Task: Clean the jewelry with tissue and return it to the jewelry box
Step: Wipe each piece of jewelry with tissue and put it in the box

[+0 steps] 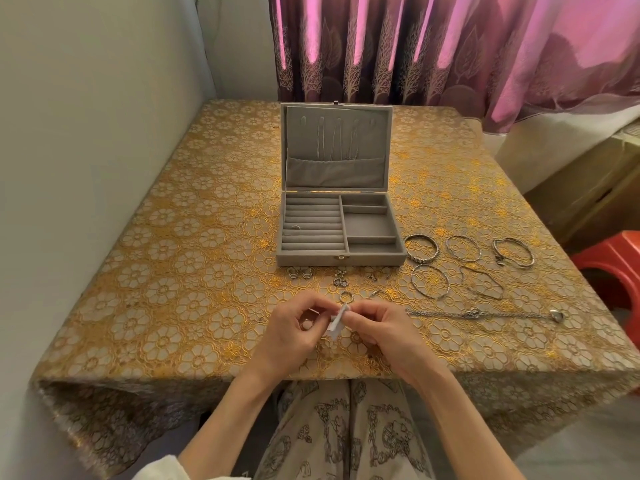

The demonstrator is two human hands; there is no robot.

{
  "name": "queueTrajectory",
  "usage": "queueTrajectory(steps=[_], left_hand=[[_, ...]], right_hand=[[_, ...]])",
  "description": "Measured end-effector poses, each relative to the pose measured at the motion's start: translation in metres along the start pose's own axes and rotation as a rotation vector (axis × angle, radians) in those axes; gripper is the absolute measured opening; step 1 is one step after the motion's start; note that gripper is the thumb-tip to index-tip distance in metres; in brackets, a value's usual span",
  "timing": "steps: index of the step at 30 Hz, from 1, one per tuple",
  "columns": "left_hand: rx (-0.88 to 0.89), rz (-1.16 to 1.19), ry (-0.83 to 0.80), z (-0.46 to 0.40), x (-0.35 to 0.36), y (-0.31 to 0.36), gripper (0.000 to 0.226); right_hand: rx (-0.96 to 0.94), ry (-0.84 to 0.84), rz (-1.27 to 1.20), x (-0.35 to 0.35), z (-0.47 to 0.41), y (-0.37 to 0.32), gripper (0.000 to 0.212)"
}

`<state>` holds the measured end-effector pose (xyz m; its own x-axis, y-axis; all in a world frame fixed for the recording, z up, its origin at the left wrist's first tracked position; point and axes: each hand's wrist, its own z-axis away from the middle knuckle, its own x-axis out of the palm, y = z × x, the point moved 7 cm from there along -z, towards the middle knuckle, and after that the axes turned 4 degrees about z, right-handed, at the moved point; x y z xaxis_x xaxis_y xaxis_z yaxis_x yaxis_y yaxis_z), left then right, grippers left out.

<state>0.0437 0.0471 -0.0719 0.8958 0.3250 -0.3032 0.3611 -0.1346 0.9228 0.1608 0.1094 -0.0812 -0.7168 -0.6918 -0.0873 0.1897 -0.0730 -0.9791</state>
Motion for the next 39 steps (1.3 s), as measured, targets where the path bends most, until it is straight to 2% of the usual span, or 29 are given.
queueTrajectory(steps=[5, 10, 18, 27, 36, 39], left_hand=[[-0.128, 0.136, 0.028, -0.001, -0.001, -0.004, 0.019], [-0.121, 0.200, 0.053, -0.001, -0.004, -0.004, 0.018], [-0.002, 0.057, 0.001, -0.002, -0.003, -0.001, 0.023], [-0.111, 0.119, 0.042, -0.001, -0.002, -0.002, 0.014], [-0.099, 0.123, 0.023, -0.004, -0.003, -0.003, 0.017], [-0.091, 0.106, 0.018, -0.010, -0.006, 0.000, 0.017]], right_hand=[[-0.008, -0.001, -0.083, -0.001, 0.000, 0.001, 0.018], [0.001, 0.000, -0.086, -0.001, -0.001, 0.001, 0.017], [0.064, -0.010, -0.019, 0.000, -0.002, 0.004, 0.011], [0.082, 0.001, -0.082, -0.001, -0.003, 0.004, 0.010], [0.073, 0.109, -0.155, -0.006, -0.003, 0.010, 0.008], [0.077, 0.119, -0.257, -0.008, -0.004, 0.011, 0.015]])
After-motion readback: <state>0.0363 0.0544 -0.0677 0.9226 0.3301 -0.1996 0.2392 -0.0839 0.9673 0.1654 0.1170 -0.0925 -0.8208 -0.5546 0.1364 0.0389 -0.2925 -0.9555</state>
